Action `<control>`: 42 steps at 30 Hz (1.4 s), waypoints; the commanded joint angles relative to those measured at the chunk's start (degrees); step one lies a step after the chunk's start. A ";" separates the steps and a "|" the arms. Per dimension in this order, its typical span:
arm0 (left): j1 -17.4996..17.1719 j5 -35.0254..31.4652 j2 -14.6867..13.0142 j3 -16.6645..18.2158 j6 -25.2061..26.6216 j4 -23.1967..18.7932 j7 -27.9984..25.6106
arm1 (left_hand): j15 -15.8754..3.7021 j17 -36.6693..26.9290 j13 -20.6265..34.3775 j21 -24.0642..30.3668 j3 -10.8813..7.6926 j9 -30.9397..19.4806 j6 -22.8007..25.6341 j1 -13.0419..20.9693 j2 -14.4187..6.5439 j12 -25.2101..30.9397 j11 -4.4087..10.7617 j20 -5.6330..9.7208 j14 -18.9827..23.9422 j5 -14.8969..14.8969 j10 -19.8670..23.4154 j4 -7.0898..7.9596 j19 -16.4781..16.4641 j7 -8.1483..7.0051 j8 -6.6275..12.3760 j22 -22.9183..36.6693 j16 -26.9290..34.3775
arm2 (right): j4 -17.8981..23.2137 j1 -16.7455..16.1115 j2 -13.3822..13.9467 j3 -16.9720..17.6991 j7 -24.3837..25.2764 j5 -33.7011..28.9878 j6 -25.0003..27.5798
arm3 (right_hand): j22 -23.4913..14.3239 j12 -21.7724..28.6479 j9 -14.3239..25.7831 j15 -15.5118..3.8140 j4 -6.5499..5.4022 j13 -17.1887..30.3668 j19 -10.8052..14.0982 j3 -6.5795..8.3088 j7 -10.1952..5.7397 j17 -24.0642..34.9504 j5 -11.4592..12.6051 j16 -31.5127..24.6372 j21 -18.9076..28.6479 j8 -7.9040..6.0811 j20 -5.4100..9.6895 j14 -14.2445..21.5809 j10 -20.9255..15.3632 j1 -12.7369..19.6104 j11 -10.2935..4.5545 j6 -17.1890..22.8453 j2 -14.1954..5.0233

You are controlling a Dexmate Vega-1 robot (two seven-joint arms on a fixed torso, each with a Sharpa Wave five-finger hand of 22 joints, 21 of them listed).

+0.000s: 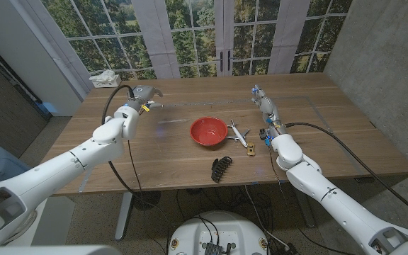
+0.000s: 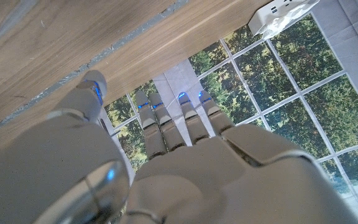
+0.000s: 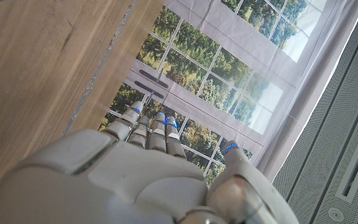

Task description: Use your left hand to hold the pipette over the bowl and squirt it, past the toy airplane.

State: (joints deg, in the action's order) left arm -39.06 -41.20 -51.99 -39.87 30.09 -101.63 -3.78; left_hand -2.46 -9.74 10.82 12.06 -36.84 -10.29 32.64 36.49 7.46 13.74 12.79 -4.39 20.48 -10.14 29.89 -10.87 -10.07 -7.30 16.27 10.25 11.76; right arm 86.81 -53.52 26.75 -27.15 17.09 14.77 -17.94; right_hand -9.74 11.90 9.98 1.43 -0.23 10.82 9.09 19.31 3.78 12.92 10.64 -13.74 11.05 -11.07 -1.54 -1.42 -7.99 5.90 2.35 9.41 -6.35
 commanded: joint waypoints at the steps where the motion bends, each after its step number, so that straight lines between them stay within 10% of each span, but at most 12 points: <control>1: 1.63 -5.29 -0.17 -1.61 3.58 -1.42 7.73 | -7.46 -0.30 0.27 -0.06 0.35 -0.11 -0.01 0.99 0.22 -0.23 -0.24 0.12 0.73 0.23 0.52 -0.03 -0.55 -0.35 -0.18 0.09 0.16 | 0.17 0.03 -0.12 -0.15 0.10 -0.07 0.28 | -0.23 -0.22 0.33 0.22 0.29 0.14 0.43 -0.02 -0.02 0.23 -0.17 -0.16 0.28 -0.16 -0.25 0.62 -0.45 0.13 0.25 0.82 -0.56; 15: 2.40 -7.46 -0.11 -2.06 4.27 -1.89 13.74 | -8.30 -0.36 0.40 -0.17 1.52 -0.18 3.97 4.33 0.49 -0.67 -0.14 0.31 1.26 0.33 2.10 0.28 -1.02 -2.44 0.68 0.09 -0.11 | 0.01 0.11 -0.17 -0.28 -0.15 0.09 0.34 | -0.23 -0.29 0.33 0.21 0.36 0.15 0.41 -0.05 0.06 0.29 -0.18 -0.15 0.25 -0.14 -0.27 0.68 -0.50 0.01 0.18 0.99 -0.60; 42: -0.67 -9.42 2.21 -1.92 3.53 0.34 7.32 | -9.46 -0.79 2.77 -0.14 6.48 -3.26 10.98 13.18 0.88 0.87 0.00 0.14 1.48 0.11 9.45 0.64 -3.35 -3.19 6.32 0.04 -0.29 | 0.45 -0.56 0.41 -0.10 -0.53 0.42 0.19 | -0.23 -0.35 0.36 0.49 0.30 0.17 0.38 -0.22 -1.05 0.45 -0.19 -0.17 0.22 -0.56 -0.51 0.84 -0.66 -0.49 0.15 2.91 -0.58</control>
State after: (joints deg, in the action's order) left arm -38.69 -50.99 -50.70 -41.74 34.40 -102.51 5.25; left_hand -2.33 -10.28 13.30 11.85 -30.56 -13.20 43.72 48.90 8.56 14.20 12.88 -4.18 21.18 -10.14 38.78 -10.27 -12.95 -10.33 22.13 10.13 10.87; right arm 86.98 -53.76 26.89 -27.39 16.82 14.93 -17.61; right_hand -9.73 11.65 10.19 1.75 -0.08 10.82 9.30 19.15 2.64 13.19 10.64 -13.74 11.05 -11.48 -1.75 -1.11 -7.98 5.90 2.35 11.77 -6.35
